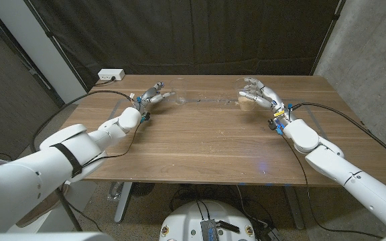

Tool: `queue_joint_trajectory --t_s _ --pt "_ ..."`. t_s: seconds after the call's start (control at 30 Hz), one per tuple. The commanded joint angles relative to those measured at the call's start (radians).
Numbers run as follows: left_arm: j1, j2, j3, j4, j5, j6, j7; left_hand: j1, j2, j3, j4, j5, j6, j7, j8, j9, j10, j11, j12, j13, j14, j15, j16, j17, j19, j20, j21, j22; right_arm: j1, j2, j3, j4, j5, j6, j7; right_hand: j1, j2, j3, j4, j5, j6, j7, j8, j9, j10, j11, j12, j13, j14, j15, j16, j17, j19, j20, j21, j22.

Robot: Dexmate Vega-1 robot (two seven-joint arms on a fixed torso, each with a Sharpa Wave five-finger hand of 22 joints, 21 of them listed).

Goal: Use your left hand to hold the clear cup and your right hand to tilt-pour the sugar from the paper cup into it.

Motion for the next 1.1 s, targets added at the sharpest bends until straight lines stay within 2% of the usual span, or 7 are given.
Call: queue_joint_trajectory --t_s 0.03,0.27,0.5,0.7,0.93,1.0,1.1 --pt "-0.037 -0.028 0.03 0.003 -0.012 0.093 -0.035 0.01 0.001 -0.007 0.001 0.008 0.001 -0.01 0.007 0.004 0.005 -0.004 0.009 0.007 0.011 -0.004 0.006 0.005 0.01 -0.001 0.006 0.003 0.0 -0.001 0.003 0.003 -0.003 0.006 -0.003 0.005 0.007 0.001 0.004 -0.006 0.004 -0.004 0.005 0.006 0.003 0.003 0.007 0.005 0.008 -0.173 -0.003 0.005 -0.005 -0.025 0.006 0.004" --pt "-0.032 -0.006 0.057 -0.07 -0.002 0.111 -0.033 0.022 0.007 -0.013 -0.002 0.014 0.027 -0.02 0.024 0.011 0.035 -0.013 0.032 0.019 0.047 -0.02 0.018 0.012 0.04 -0.01 0.019 0.003 0.0 0.0 0.003 0.012 -0.014 0.022 -0.008 0.002 0.007 -0.001 0.006 -0.007 0.004 -0.003 0.006 0.007 0.002 0.002 0.01 0.009 0.01 -0.173 -0.006 0.006 -0.007 -0.025 0.006 0.004" --pt "-0.034 -0.036 0.066 -0.003 0.007 -0.007 -0.022 0.041 0.011 -0.021 -0.008 0.021 0.071 -0.03 0.05 0.02 0.08 -0.029 0.063 0.035 0.096 -0.037 0.03 0.02 0.085 -0.019 0.035 0.002 -0.002 0.008 0.002 0.028 -0.029 0.048 -0.022 0.003 0.008 -0.001 0.006 -0.008 0.004 -0.003 0.007 0.007 0.003 0.001 0.014 0.012 0.012 -0.173 -0.008 0.007 -0.007 -0.026 0.006 0.004" --pt "-0.015 -0.028 0.048 0.001 0.001 -0.08 -0.025 0.049 0.014 -0.022 -0.01 0.024 0.081 -0.035 0.056 0.023 0.087 -0.031 0.071 0.04 0.109 -0.039 0.032 0.022 0.094 -0.02 0.038 0.002 -0.014 0.009 0.007 0.023 -0.038 0.057 -0.035 0.003 0.008 -0.002 0.006 -0.008 0.008 -0.002 0.009 0.008 0.005 0.004 0.016 0.014 0.016 -0.174 -0.01 0.008 -0.008 -0.026 0.007 0.005" --pt "0.005 -0.041 0.013 0.003 -0.042 -0.046 -0.061 0.07 0.023 -0.029 -0.015 0.032 0.133 -0.044 0.086 0.031 0.127 -0.042 0.101 0.057 0.17 -0.061 0.046 0.031 0.152 -0.024 0.058 0.001 -0.026 0.004 0.006 0.01 -0.052 0.051 -0.039 0.001 0.009 -0.004 0.008 -0.01 0.012 -0.004 0.011 0.008 0.009 0.002 0.021 0.018 0.019 -0.176 -0.012 0.011 -0.008 -0.026 0.008 0.005" --pt "0.034 -0.015 -0.001 -0.064 -0.061 -0.021 -0.071 0.073 0.024 -0.03 -0.016 0.033 0.139 -0.044 0.09 0.033 0.133 -0.042 0.105 0.059 0.18 -0.063 0.048 0.032 0.164 -0.022 0.062 0.001 -0.034 0.001 0.005 0.001 -0.059 0.045 -0.043 0.002 0.009 -0.003 0.008 -0.01 0.014 -0.005 0.011 0.008 0.009 0.001 0.022 0.019 0.02 -0.175 -0.013 0.011 -0.008 -0.026 0.008 0.005" --pt "0.046 -0.024 -0.027 -0.074 -0.101 0.068 -0.105 0.078 0.026 -0.031 -0.017 0.035 0.146 -0.045 0.095 0.035 0.143 -0.04 0.113 0.063 0.193 -0.061 0.051 0.034 0.181 -0.02 0.067 0.0 -0.056 -0.007 0.005 -0.02 -0.068 0.033 -0.05 0.001 0.01 -0.004 0.008 -0.01 0.015 -0.005 0.012 0.008 0.01 0.002 0.023 0.02 0.021 -0.177 -0.014 0.011 -0.008 -0.027 0.008 0.005"
